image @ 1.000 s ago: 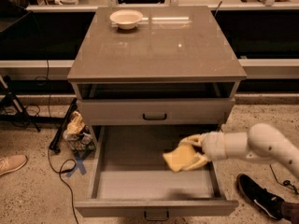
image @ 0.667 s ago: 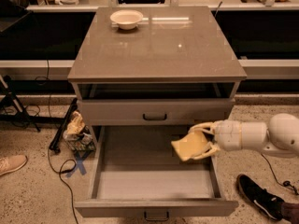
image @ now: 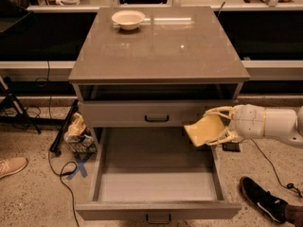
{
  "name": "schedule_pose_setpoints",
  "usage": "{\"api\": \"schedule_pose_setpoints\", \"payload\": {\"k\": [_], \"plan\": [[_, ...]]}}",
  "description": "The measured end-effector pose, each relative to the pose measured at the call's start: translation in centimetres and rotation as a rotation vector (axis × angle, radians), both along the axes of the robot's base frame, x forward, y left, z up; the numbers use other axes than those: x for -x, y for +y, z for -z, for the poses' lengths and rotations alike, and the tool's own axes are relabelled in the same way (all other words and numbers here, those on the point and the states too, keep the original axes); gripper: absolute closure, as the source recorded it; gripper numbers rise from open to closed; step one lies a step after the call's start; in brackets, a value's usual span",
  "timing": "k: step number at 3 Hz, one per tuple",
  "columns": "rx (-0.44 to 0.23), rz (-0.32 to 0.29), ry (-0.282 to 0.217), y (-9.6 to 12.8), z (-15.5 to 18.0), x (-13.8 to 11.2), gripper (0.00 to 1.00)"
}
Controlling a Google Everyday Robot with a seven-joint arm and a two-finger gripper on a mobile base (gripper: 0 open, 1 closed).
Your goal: Pick sponge from middle drawer and place on counter
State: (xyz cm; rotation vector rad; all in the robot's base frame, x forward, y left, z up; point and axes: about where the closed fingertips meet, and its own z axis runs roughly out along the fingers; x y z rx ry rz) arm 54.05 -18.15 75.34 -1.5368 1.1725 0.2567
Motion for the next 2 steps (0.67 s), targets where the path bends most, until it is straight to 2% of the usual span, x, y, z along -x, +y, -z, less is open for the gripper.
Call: {"api": "schedule_pose_setpoints", "payload": {"k": [1, 2], "plan": [[-0.010, -0.005, -0.019, 0.4, -1.0, -1.0, 1.00], [-0.020, 0.034, -0.095, 0.0, -6.0, -3.7, 1.00]]}}
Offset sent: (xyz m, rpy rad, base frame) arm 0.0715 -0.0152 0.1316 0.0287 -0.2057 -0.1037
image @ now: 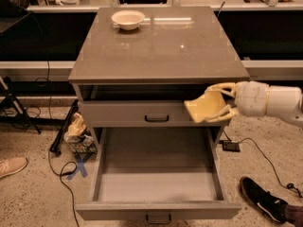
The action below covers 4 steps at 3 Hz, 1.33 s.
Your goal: Pick sponge from middle drawer and place on counter
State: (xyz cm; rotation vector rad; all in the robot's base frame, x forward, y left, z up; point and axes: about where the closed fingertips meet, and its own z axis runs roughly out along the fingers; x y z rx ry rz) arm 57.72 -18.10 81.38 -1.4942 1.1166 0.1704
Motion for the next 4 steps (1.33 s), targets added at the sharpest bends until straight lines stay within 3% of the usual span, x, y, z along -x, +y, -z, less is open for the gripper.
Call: {"api": "schedule_pose_setpoints", "payload": {"k": [1, 2, 4], "plan": [[-0.008, 0.036, -0.101, 0.1, -5.7, -2.6, 1.00], [-0.065, 0.087, -0.178, 1.0, -10.5, -5.4, 1.00], [-0.201, 0.172, -0.205, 4.8, -15.7, -12.7, 1.00]]}}
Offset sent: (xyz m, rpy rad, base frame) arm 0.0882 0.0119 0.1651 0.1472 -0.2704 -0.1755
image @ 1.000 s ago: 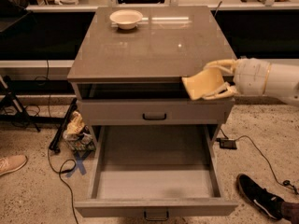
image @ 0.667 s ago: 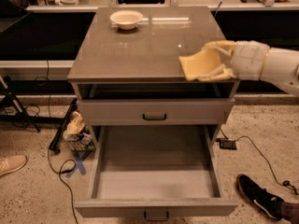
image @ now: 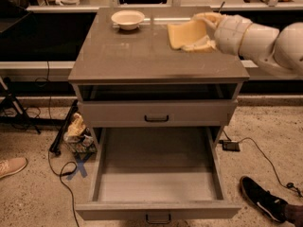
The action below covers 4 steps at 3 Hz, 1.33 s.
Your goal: Pick sponge from middle drawer and place on counter
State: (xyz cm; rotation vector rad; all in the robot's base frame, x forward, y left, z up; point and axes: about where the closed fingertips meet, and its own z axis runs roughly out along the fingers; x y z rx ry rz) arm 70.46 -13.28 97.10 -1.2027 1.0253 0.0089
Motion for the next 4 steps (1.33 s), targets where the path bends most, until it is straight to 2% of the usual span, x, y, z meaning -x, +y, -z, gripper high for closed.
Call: {"api": "schedule_pose_setpoints", "payload": {"k": [1, 2, 3, 4], "plan": [[0.000, 0.024, 0.029, 1.9, -0.3, -3.4, 1.00], [-0.001, 0.055, 0.085, 3.4, 0.6, -7.0, 1.00], [-0.013, 0.096, 0.185, 4.6, 3.0, -11.0, 1.00], [-0.021, 0.116, 0.246, 5.1, 4.7, -13.0, 1.00]]}}
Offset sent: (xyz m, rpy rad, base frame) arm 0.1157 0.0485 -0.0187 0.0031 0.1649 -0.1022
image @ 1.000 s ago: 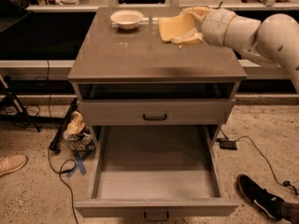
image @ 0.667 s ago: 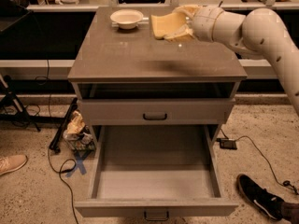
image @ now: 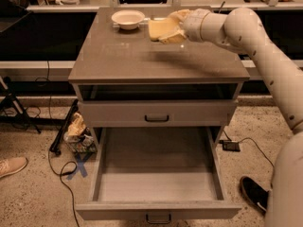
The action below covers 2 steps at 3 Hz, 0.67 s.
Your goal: Pick sponge from middle drawer and place on counter
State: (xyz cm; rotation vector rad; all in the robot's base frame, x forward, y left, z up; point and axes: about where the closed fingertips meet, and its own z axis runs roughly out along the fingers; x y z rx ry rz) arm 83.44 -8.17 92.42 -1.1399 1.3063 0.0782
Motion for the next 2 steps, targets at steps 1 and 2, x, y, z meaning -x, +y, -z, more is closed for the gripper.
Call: {"api": "schedule_pose_setpoints", "payload": {"k": [1, 2], "plan": [[0.002, 0.011, 0.059, 0.3, 1.5, -1.6, 0.81], [0.006, 0.018, 0.097, 0.3, 2.6, -2.6, 0.58]]}}
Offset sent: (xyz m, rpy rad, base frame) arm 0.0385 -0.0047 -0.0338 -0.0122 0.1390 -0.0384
